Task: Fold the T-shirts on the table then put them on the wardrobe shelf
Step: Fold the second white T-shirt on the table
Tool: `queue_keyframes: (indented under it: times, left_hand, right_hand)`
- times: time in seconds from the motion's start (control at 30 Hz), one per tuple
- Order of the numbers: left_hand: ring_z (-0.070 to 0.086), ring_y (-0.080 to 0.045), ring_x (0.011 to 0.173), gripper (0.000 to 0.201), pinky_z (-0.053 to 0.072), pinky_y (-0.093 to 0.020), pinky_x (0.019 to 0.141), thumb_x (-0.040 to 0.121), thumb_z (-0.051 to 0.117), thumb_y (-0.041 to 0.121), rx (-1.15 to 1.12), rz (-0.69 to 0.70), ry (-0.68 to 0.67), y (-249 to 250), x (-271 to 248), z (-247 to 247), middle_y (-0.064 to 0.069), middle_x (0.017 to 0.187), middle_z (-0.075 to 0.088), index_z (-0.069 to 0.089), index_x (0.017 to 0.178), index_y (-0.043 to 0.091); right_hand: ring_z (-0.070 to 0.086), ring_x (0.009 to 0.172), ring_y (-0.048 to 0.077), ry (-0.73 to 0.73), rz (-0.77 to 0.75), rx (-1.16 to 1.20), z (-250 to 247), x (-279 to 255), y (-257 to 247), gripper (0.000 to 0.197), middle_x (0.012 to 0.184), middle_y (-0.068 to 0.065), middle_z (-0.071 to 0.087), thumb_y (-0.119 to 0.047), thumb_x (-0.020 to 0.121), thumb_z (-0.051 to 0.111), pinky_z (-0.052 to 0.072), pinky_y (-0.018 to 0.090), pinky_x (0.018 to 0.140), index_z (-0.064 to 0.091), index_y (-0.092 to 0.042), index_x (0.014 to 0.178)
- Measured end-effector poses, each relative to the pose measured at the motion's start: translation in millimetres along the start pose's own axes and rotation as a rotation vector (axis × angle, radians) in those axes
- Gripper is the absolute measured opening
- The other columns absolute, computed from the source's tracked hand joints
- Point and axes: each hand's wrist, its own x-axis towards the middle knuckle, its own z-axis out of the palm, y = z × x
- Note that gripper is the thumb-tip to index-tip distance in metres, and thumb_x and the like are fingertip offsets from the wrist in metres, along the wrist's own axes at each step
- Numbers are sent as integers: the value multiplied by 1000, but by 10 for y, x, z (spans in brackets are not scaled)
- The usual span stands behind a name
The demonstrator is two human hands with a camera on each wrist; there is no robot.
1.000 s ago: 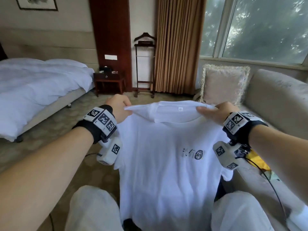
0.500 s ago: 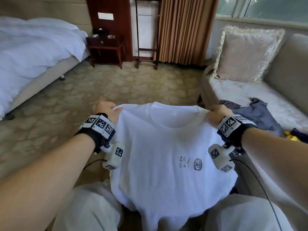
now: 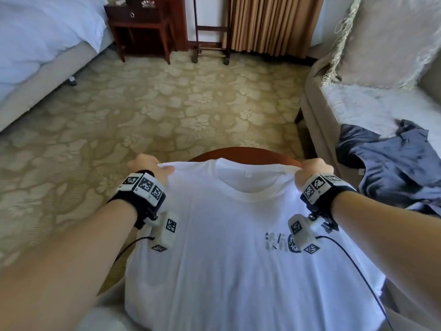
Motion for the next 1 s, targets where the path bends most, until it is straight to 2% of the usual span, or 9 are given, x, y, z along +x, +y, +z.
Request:
queue_keyframes:
  times: [0.17, 0.23, 0.3, 0.43, 0.67, 0.77, 0.83, 0.93, 1.0]
  left_hand:
    - [57, -35, 68, 35, 51, -35, 66, 72, 75, 38, -17, -20, -38, 74, 241, 268, -27, 101, 66, 60, 71, 6]
    - [63, -39, 86, 53, 53, -41, 75, 70, 73, 44, 26, 25, -121, 120, 232, 361, -28, 107, 63, 63, 98, 1]
    - [51, -36, 124, 78, 45, -43, 97, 77, 77, 40, 34, 36, -190, 147, 176, 426, -18, 141, 48, 43, 139, 5]
    - [29, -31, 141, 102, 34, -45, 111, 72, 83, 39, 121, 93, -178, 205, -38, 505, -9, 154, 25, 23, 151, 16]
    - [47, -22, 126, 63, 42, -40, 105, 76, 78, 41, 108, 321, -358, 641, -970, 862, 0, 140, 43, 51, 131, 24]
    - [54, -19, 115, 56, 47, -31, 94, 77, 77, 41, 71, 404, -480, 852, -1419, 1129, 1, 135, 49, 55, 127, 25]
    - [55, -17, 111, 55, 47, -28, 89, 77, 76, 42, 76, 464, -567, 941, -1679, 1310, 3, 136, 50, 57, 126, 26]
    - [47, -18, 130, 54, 39, -35, 108, 81, 72, 45, 142, 544, -666, 1012, -1947, 1539, 6, 152, 36, 55, 130, 31]
    - [18, -20, 148, 53, 16, -46, 120, 85, 67, 46, 257, 597, -691, 1030, -2051, 1627, 9, 161, 19, 52, 134, 34]
  right_hand:
    - [55, 103, 28, 5, -67, -29, 220, 330, -135, 32, 117, 14, 58, -27, 93, 53, 47, 33, 87, 62, -9, 118]
    - [55, 103, 28, -6, -55, 59, 304, 386, -144, 47, 126, 14, 52, -39, 88, 60, 47, 34, 89, 57, -14, 127]
    - [52, 115, 28, -25, -36, 170, 341, 403, -102, 58, 137, 10, 42, -39, 87, 64, 44, 35, 94, 46, -18, 137]
    - [47, 124, 27, 41, 9, 341, 193, 369, 125, 63, 143, 9, 37, -28, 87, 64, 38, 33, 97, 36, -17, 142]
    - [56, 112, 37, -40, 304, 289, -59, 383, 1112, 76, 128, 18, 55, -42, 67, 54, 45, 45, 98, 45, -10, 136]
    - [51, 121, 32, -304, 192, 324, -52, 227, 1433, 54, 131, 20, 51, -31, 92, 50, 43, 32, 89, 47, -2, 137]
    - [53, 96, 20, -401, 156, 353, -2, 141, 1586, 33, 104, 13, 53, -22, 101, 41, 40, 24, 72, 49, -6, 129]
    - [42, 64, 17, -395, 273, 482, 138, 81, 1757, 28, 73, 5, 43, -30, 100, 46, 33, 25, 56, 49, -5, 87]
    - [54, 71, 25, -372, 365, 567, 206, 84, 1816, 43, 80, 13, 54, -44, 89, 60, 44, 29, 68, 49, -3, 84]
